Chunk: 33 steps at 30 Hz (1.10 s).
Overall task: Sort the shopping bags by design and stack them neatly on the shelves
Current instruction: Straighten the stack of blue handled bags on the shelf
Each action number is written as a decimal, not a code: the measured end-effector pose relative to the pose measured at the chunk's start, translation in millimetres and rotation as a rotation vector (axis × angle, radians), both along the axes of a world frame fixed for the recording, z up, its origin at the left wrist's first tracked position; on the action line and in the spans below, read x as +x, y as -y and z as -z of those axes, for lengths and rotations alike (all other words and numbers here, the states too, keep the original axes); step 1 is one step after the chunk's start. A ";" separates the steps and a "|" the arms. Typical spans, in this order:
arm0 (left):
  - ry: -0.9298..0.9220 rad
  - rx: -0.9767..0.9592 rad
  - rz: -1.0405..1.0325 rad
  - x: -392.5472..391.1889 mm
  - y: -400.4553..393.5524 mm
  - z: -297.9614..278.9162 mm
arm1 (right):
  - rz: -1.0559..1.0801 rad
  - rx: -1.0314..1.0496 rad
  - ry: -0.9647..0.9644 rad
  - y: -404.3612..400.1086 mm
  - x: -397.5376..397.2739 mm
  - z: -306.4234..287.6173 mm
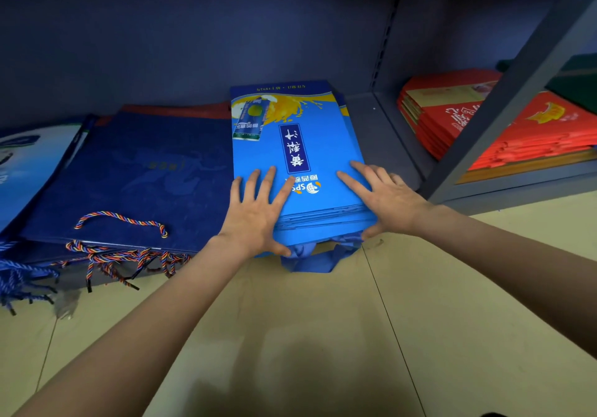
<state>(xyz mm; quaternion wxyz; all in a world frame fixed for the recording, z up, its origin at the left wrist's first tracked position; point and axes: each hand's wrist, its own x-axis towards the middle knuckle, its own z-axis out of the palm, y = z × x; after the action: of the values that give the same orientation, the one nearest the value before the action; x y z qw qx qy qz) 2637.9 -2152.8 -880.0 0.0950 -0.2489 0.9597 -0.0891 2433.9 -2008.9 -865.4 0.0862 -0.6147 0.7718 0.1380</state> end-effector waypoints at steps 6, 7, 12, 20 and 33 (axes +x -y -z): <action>-0.140 0.029 -0.001 2.5 12.0 -11.3 | -0.127 -0.096 -0.139 2.6 -13.2 -16.0; -0.176 0.033 0.007 3.2 15.2 -16.0 | -0.141 -0.133 -0.133 1.2 -17.1 -21.2; -0.431 -0.169 0.176 5.8 21.5 -14.9 | -0.226 -0.327 -0.113 -0.3 -31.5 -35.0; -0.596 -0.274 0.196 1.6 22.3 -35.1 | -0.242 -0.507 -0.062 0.6 -34.3 -61.2; -0.748 -0.324 0.155 -11.2 38.8 -74.5 | -0.499 -0.886 -0.343 -31.5 -6.8 -26.4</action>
<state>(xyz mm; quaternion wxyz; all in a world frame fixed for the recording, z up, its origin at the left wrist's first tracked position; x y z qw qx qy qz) 2626.7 -2191.6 -805.5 -0.3077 -0.2029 0.9175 -0.1492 2427.2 -1977.5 -839.0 -0.3440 -0.7257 0.5895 -0.0861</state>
